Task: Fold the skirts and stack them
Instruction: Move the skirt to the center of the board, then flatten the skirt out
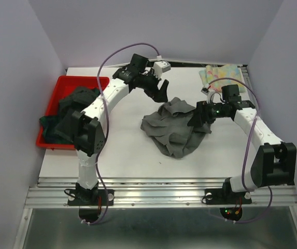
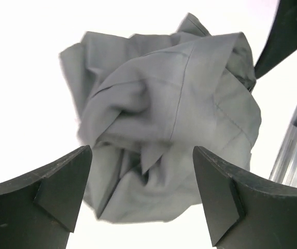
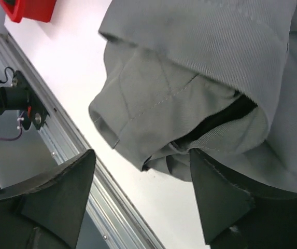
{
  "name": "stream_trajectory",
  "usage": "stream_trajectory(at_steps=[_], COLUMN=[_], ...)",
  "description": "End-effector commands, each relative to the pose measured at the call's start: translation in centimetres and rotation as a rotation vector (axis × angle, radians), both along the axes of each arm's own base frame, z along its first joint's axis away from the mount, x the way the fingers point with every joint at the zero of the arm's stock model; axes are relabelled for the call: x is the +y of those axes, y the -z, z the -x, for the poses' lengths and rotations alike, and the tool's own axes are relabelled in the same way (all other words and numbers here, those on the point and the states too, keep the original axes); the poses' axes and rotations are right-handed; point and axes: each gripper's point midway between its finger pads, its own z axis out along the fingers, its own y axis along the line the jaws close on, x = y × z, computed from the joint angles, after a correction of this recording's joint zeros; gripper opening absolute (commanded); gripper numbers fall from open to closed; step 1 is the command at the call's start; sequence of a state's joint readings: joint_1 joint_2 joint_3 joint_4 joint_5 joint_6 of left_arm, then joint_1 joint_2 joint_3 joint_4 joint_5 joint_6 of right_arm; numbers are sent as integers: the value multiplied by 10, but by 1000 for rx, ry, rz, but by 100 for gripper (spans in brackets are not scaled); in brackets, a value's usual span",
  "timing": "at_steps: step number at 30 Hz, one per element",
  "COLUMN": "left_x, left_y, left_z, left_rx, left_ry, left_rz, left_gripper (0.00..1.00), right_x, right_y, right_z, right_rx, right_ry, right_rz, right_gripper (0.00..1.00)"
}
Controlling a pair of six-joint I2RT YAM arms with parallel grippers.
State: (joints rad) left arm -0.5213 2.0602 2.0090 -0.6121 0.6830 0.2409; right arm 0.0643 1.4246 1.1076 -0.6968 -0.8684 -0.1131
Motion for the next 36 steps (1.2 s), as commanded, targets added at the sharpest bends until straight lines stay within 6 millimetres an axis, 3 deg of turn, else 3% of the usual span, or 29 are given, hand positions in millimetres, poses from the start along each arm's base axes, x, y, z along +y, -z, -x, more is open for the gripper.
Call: stream_trajectory(at_steps=[1,2,3,4,5,11,18,20,21,26,31,32,33,36], left_x=[30,34,38,43,45,40,5,-13,-16,-47,-82,-86,-92,-97], left_y=[-84,-86,-72,-87,-86,-55,-40,-38,-36,-27,-10,-8,-1,8], left_z=[26,33,41,53,59,99,111,125,119,135,150,152,154,153], left_rx=[-238,-246,-230,-260,-261,-242,-322,-350,-383,-498,-550,-562,-579,-602], left_ry=[-17,-24,-25,-25,-27,9,-35,-27,-81,-131,-162,-166,-178,-225], left_rz=[57,62,55,75,75,42,-14,-21,-50,-107,-172,-186,-215,-258], left_gripper=[91,91,90,88,87,85,85,87,88,85,85,87,98,99], right_x=[3,2,0,0,-1,-10,-40,-47,-52,-68,-61,-60,-59,-60], right_y=[0,2,5,7,8,14,26,22,22,25,47,49,53,59], right_z=[-34,-43,-47,-49,-51,-52,-51,-50,-51,-56,-59,-60,-61,-66], right_rx=[-79,-106,-110,-113,-113,-124,-50,-60,-57,-45,50,57,74,79], right_ry=[81,91,103,107,111,154,382,429,469,556,536,536,536,552], right_rz=[9,15,29,34,38,89,219,236,250,278,232,224,222,225], right_gripper=[73,70,62,59,53,46,55,57,57,56,54,54,53,50])
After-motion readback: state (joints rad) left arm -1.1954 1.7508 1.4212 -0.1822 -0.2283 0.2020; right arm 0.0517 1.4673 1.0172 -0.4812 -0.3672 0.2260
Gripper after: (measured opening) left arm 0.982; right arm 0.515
